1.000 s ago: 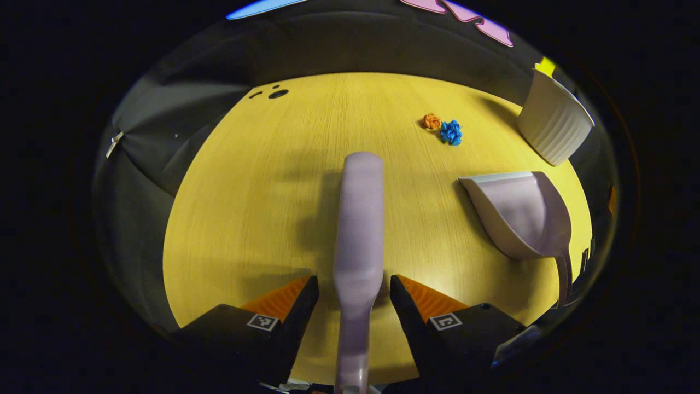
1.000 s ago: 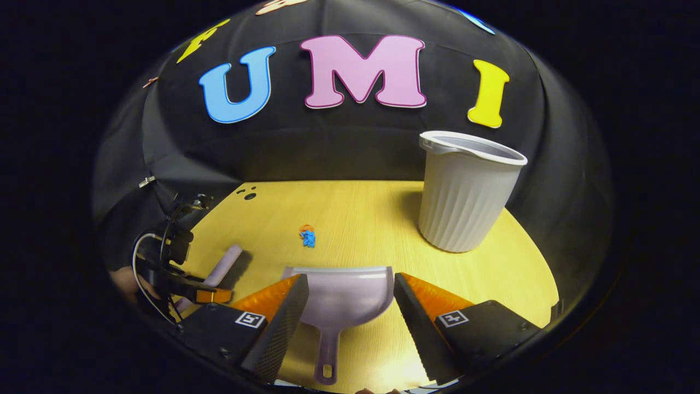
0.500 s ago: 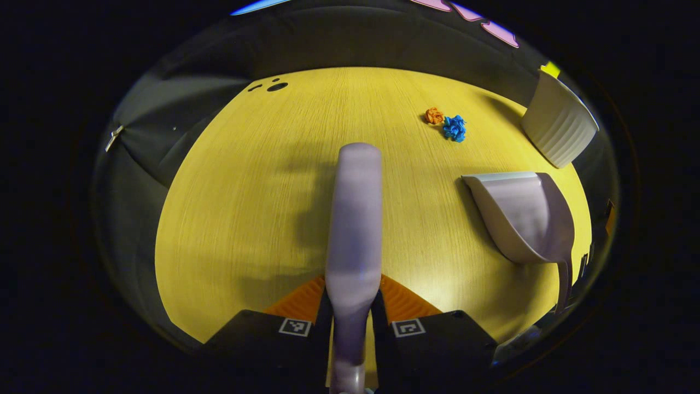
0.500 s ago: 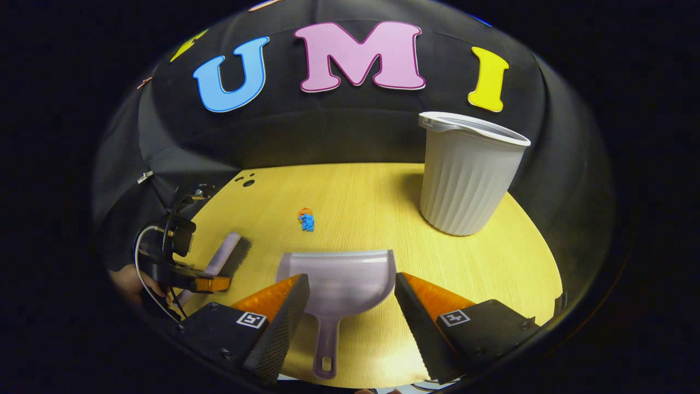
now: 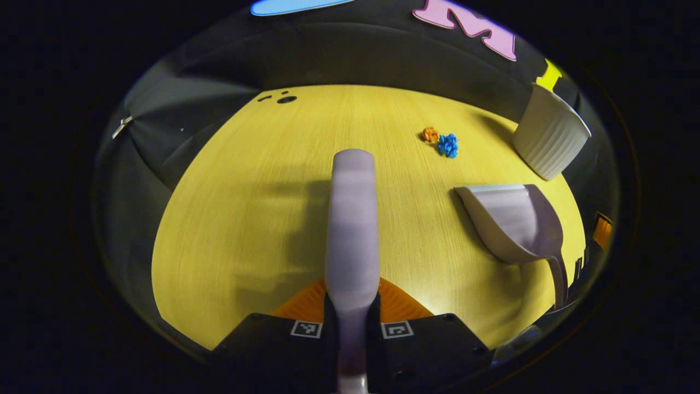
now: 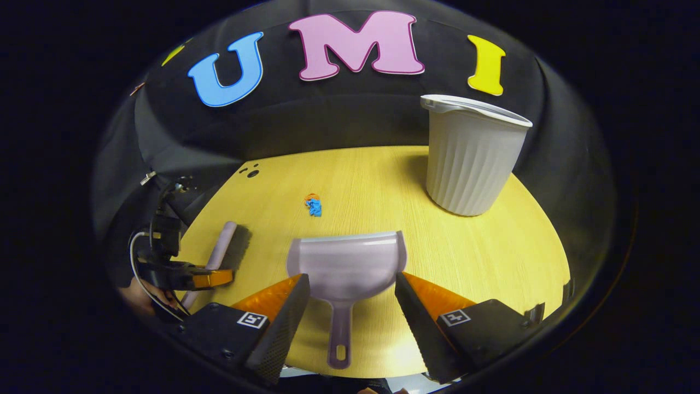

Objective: Pick up the small broom and dustpan from the desktop, sweep the trash into the dustpan with the broom, and then empty the trash into the garbage bin.

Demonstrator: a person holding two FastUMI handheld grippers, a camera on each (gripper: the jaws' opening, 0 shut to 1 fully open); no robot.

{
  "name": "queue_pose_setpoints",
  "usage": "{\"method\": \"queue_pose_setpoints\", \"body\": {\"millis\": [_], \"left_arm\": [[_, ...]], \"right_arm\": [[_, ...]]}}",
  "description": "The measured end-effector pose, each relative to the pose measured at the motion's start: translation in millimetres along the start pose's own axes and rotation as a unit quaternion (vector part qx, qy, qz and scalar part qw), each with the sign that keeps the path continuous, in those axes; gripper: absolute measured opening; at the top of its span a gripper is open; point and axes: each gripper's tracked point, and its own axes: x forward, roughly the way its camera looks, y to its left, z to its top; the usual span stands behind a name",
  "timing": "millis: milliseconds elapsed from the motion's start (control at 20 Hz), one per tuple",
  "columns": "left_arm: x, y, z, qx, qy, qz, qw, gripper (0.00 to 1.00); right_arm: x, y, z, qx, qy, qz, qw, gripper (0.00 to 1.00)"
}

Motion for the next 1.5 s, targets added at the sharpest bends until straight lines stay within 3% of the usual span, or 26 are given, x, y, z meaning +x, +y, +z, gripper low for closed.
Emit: {"method": "queue_pose_setpoints", "body": {"millis": [350,750,1150,1250,1300,1450,1500], "left_arm": [[-60,10,-3,-0.016,-0.055,0.002,0.998,0.27],[-79,20,-40,-0.025,-0.036,0.023,0.999,0.25],[-83,23,-34,-0.037,-0.026,0.046,0.998,0.25],[-82,20,-30,-0.034,-0.028,0.047,0.998,0.25],[-81,19,-29,-0.030,-0.027,0.049,0.998,0.25],[-76,14,-30,-0.029,-0.021,0.051,0.998,0.25],[-75,11,-31,-0.032,-0.019,0.049,0.998,0.25]], "right_arm": [[4,8,-42,0.009,0.064,0.001,0.998,0.98],[43,2,-96,-0.007,0.138,-0.027,0.990,0.99],[75,2,-123,-0.036,0.194,-0.052,0.979,0.98],[82,3,-118,-0.038,0.191,-0.049,0.980,0.94],[84,5,-114,-0.040,0.188,-0.048,0.980,0.85],[88,6,-114,-0.038,0.194,-0.047,0.979,0.75],[89,4,-113,-0.035,0.196,-0.049,0.979,0.64]]}}
